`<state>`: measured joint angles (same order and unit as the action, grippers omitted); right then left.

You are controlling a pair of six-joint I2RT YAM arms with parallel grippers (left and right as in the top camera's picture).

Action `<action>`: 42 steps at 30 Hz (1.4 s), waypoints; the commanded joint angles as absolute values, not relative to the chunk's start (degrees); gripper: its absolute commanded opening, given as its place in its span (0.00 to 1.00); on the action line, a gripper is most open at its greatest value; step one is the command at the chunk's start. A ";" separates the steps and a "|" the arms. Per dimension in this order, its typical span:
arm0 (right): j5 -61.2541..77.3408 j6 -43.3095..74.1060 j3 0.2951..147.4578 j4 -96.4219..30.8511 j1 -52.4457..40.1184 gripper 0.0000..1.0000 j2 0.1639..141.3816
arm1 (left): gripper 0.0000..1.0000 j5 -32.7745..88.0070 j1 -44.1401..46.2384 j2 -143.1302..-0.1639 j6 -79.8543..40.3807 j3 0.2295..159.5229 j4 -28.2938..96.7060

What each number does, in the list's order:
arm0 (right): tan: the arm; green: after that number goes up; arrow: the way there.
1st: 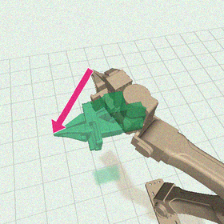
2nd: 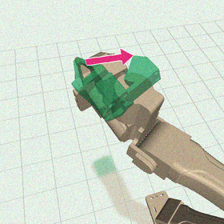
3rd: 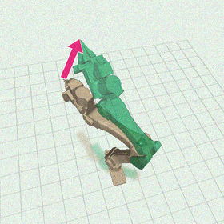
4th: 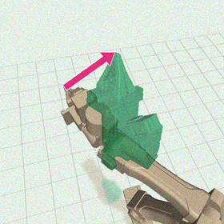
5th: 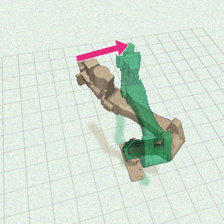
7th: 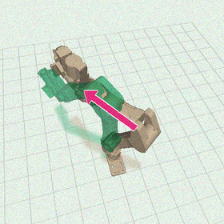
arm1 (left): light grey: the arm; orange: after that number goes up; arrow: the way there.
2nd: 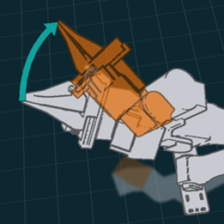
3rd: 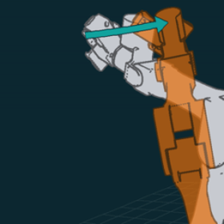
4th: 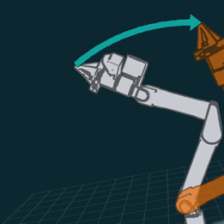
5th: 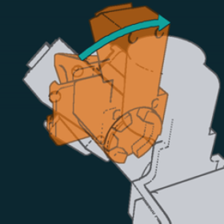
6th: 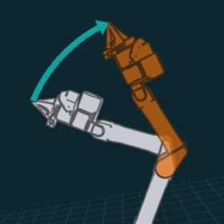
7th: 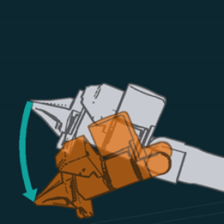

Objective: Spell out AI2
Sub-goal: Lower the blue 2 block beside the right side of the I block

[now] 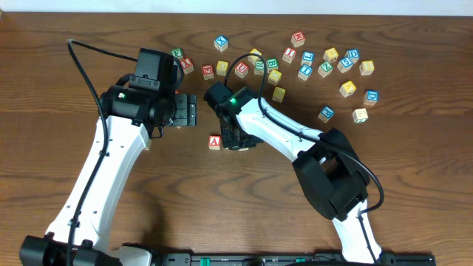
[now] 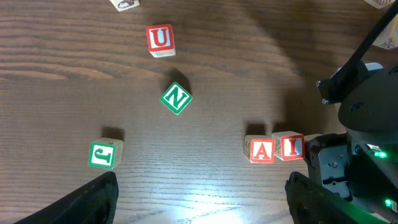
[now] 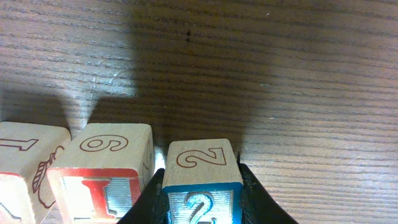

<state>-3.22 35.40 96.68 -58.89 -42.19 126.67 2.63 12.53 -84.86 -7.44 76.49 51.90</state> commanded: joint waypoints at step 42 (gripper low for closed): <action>-4.38 36.16 84.44 -49.87 -40.05 0.01 118.76 | 0.85 1.89 12.49 -85.32 -7.09 77.45 52.05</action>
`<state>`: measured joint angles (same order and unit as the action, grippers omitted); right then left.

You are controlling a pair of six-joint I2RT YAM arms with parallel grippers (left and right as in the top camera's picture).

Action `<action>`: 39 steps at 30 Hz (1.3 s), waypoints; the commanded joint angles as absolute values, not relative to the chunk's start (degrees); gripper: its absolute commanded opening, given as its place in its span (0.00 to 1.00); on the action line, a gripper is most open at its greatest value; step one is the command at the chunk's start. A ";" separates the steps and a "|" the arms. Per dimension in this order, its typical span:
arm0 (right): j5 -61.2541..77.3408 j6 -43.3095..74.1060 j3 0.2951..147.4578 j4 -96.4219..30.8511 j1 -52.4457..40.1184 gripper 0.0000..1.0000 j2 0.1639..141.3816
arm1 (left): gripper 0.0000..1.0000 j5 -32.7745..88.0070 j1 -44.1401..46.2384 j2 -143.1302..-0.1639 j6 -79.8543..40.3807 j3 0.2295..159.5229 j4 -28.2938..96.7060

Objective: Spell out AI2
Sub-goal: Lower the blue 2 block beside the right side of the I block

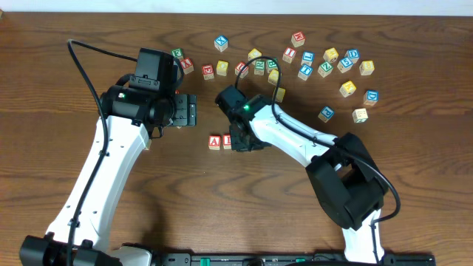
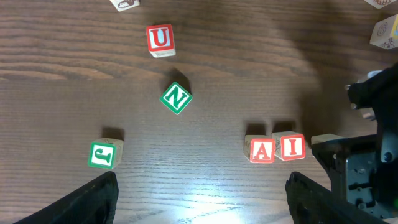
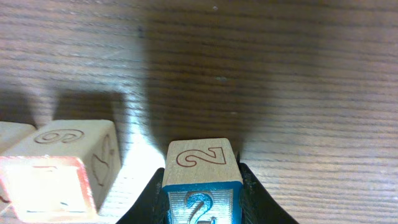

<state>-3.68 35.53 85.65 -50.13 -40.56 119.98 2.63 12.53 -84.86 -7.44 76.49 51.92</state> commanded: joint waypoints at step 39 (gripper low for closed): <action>-4.60 39.42 83.40 -46.52 -41.58 0.01 118.72 | 0.85 1.89 12.49 -85.32 -7.09 77.45 52.05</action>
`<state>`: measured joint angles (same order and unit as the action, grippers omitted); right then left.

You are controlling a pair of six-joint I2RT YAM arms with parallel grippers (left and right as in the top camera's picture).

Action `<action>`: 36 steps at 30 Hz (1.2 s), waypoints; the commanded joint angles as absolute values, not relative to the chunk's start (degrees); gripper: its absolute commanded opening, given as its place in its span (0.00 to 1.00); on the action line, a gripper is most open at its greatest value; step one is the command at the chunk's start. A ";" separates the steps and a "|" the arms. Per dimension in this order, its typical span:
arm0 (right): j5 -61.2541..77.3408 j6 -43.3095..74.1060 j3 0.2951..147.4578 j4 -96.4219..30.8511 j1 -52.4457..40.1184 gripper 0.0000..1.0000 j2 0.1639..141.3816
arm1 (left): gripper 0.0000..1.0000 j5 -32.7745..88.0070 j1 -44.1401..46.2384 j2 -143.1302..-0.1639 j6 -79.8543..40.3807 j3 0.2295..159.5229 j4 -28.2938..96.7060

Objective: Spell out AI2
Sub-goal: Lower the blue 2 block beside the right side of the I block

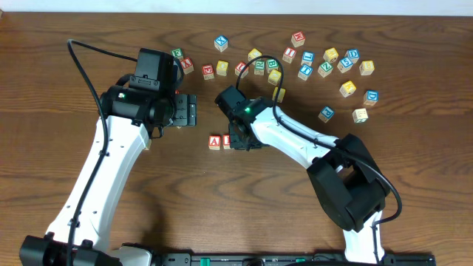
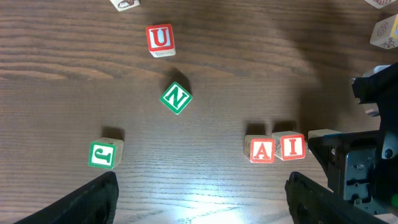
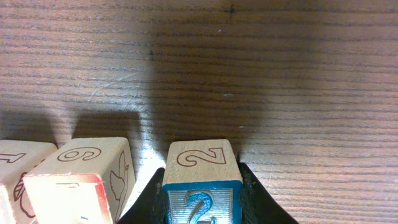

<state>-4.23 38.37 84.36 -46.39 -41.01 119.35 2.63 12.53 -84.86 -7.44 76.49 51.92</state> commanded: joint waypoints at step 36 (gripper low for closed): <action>-4.36 39.79 83.46 -47.33 -41.56 0.32 117.97 | 0.85 1.89 12.49 -85.32 -7.09 77.45 52.05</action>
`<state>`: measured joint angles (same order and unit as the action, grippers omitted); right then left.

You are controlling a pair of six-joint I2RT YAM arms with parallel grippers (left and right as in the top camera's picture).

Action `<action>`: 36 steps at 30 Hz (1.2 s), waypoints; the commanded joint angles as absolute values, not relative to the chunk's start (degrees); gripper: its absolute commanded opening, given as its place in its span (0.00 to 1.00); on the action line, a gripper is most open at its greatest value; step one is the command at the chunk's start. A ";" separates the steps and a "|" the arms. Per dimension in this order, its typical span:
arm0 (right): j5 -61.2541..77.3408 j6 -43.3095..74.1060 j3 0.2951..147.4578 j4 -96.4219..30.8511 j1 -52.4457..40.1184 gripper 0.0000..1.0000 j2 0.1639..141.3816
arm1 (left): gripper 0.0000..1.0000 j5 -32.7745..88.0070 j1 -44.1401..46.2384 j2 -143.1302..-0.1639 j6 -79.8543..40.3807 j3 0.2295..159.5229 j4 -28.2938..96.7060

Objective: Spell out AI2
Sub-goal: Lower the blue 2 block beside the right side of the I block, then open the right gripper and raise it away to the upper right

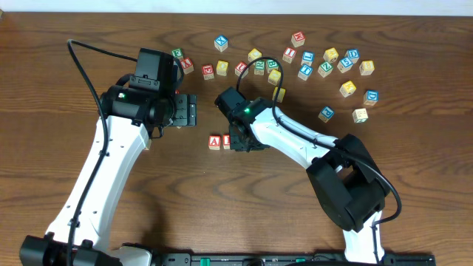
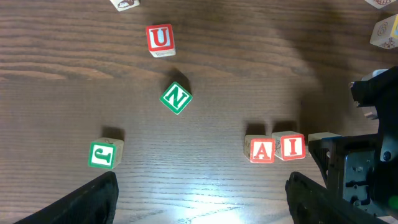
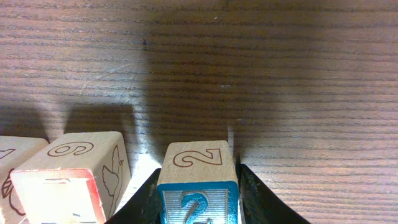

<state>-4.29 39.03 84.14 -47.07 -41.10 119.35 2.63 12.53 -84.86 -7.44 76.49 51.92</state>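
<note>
On the wooden table (image 1: 414, 185) a red A block (image 2: 262, 150) and a red I block (image 2: 291, 147) stand side by side. In the right wrist view the I block (image 3: 68, 174) shows a 6 on its top face. Just to its right is the blue 2 block (image 3: 198, 180), with my right gripper (image 3: 198, 199) shut on it and a narrow gap to the I block. In the overhead view the right gripper (image 1: 240, 140) covers the 2 block beside the A block (image 1: 214, 141). My left gripper (image 2: 202, 193) hangs open and empty, up and to the left of the row.
A green N block (image 2: 176, 98), a red U block (image 2: 160, 38) and a green J block (image 2: 102, 154) lie loose left of the row. Several more letter blocks (image 1: 295, 63) are scattered along the back of the table.
The right gripper and the 2 block have shifted very slightly towards the I block. The left arm and the other blocks have not moved.
The right gripper first held the 2 block tight against the I block. Then it held it further right with a wider gap. After that it was closer to the I block again, and now a narrow gap separates them. The left gripper stayed open and still.
</note>
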 commanded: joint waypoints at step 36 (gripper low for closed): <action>-6.07 37.58 83.59 -48.53 -37.98 0.38 108.99 | 0.85 1.89 12.49 -85.32 -7.09 77.45 52.05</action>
